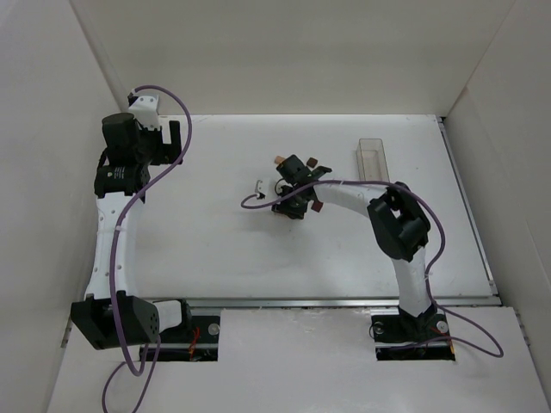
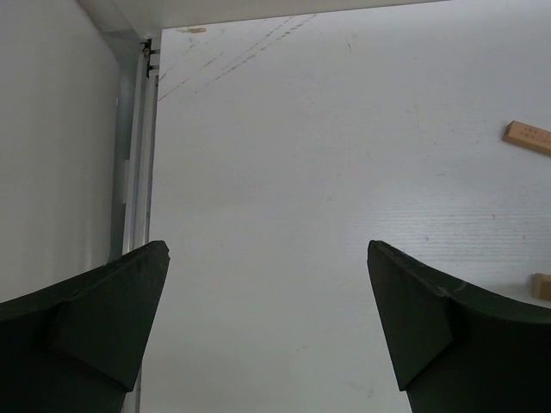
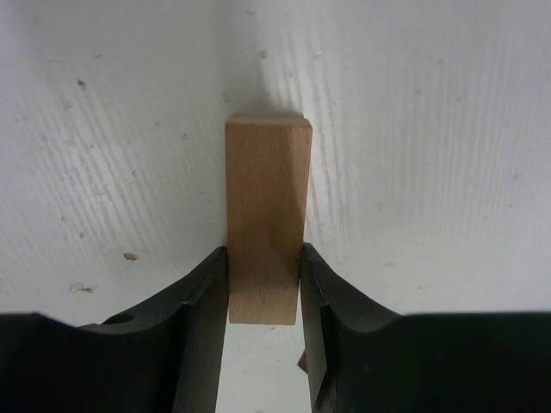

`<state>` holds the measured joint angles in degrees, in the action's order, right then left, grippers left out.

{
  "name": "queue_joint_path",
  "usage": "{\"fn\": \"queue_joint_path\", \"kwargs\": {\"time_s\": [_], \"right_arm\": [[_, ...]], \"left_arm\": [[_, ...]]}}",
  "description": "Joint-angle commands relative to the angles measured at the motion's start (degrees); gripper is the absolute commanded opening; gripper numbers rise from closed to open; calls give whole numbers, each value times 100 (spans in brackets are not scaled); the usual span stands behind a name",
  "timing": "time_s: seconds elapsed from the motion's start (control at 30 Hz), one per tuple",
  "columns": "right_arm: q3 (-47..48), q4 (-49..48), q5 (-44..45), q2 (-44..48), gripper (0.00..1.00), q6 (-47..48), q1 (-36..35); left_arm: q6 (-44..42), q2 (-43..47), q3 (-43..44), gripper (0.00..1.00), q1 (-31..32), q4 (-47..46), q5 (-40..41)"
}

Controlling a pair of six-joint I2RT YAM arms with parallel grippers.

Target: Build the wood block tower

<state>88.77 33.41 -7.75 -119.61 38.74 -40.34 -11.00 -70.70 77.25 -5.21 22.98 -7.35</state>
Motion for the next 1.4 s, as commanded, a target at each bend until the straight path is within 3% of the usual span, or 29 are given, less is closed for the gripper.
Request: {"fn": "queue_joint_path", "kwargs": {"time_s": [0.0, 0.2, 0.33, 0.47, 0.6, 0.83, 1.07, 1.37], "right_arm": [[9, 438, -385, 237, 4, 1416, -132], [254, 579, -175, 43, 4, 2102, -185], [422, 772, -664, -36, 5, 2102, -185], [422, 772, -614, -141, 9, 2102, -185], [422, 772, -684, -141, 26, 2050, -132], [422, 589, -798, -141, 36, 1593, -132], [483, 474, -1001, -194, 35, 1171, 43], [483, 280, -518, -194, 37, 995, 43]], "left_arm": [[-68, 205, -79, 100, 29, -154, -12], [-68, 205, -79, 100, 29, -154, -12], [-68, 205, -79, 100, 29, -154, 41], [-68, 205, -79, 100, 29, -154, 41], [-68, 205, -132, 100, 29, -154, 41], [-68, 205, -132, 100, 29, -154, 41], [-68, 205, -132, 100, 29, -154, 94], [-121, 205, -132, 100, 29, -154, 94]]}}
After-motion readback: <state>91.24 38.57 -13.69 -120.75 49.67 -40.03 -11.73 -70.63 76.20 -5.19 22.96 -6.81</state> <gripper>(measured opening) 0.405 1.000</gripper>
